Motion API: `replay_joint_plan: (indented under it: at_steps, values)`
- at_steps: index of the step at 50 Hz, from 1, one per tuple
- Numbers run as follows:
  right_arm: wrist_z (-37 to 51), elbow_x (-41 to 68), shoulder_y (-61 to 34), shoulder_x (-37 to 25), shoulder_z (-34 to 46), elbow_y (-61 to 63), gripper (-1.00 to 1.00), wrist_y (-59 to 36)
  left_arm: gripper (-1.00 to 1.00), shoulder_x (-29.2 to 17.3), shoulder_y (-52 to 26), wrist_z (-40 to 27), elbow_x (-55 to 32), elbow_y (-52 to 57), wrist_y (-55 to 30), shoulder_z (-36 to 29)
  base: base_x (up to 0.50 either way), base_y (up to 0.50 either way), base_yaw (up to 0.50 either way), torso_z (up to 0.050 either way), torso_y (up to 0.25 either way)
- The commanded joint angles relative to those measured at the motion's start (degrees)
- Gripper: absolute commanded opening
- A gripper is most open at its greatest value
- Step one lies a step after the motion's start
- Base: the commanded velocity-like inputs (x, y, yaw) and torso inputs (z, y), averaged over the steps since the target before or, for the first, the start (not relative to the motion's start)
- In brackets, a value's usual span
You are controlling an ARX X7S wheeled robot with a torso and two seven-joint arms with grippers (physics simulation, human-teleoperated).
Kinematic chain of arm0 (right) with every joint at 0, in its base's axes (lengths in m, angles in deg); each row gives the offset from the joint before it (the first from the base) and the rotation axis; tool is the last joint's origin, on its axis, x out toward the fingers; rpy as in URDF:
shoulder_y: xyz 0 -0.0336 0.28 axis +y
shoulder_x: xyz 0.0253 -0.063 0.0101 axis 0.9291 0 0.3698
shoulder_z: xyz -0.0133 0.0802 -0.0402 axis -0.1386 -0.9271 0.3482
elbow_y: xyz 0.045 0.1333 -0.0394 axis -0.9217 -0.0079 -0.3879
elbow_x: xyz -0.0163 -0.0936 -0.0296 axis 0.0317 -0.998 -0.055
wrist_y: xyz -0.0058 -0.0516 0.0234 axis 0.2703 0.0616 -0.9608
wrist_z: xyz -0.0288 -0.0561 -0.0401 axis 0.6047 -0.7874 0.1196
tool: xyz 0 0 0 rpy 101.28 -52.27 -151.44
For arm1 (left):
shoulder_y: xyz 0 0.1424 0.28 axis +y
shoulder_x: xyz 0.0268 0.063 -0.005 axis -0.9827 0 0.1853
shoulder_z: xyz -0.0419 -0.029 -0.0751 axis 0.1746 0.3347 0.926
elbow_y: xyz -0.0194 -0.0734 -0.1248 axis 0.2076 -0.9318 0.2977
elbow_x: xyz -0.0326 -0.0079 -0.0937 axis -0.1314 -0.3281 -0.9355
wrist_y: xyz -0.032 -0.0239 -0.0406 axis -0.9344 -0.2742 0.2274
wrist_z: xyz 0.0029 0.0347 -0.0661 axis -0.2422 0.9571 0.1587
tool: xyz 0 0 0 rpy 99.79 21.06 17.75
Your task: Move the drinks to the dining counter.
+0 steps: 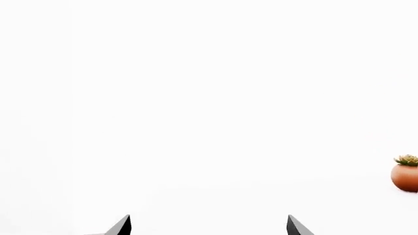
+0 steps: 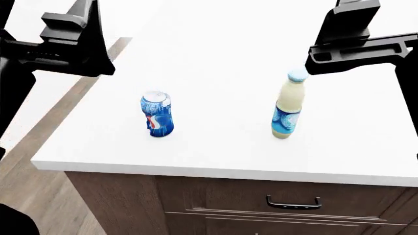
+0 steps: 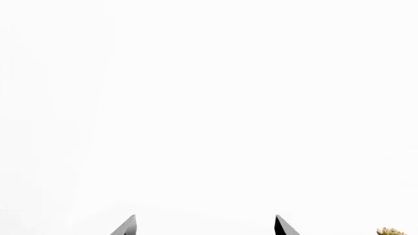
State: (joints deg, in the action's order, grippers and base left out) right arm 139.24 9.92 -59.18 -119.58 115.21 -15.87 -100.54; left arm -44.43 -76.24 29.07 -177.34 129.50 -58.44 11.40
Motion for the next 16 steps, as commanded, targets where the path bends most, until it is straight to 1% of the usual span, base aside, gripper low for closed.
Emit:
replay_joint_plan:
  at_steps: [1, 7, 16]
  values:
    - [2.6, 4.4, -5.6, 0.0, 0.1, -0.1, 1.00, -1.4, 1.00, -5.6, -3.6, -8.8, -10.2, -1.3, 4.0, -2.0, 0.00, 0.00, 0.00, 0.000, 0.000]
    - [3.6, 6.3, -8.4, 0.3, 0.3, -0.5, 1.00, -2.0, 1.00, -8.0, -4.9, -11.5, -13.5, -1.3, 6.1, -3.0, 0.00, 0.00, 0.00, 0.000, 0.000]
    - [5.5, 9.4, -12.8, 0.8, 0.9, -1.1, 1.00, -2.9, 1.00, -10.3, -8.2, -13.7, -16.1, -2.1, 8.3, -5.2, 0.00, 0.00, 0.00, 0.000, 0.000]
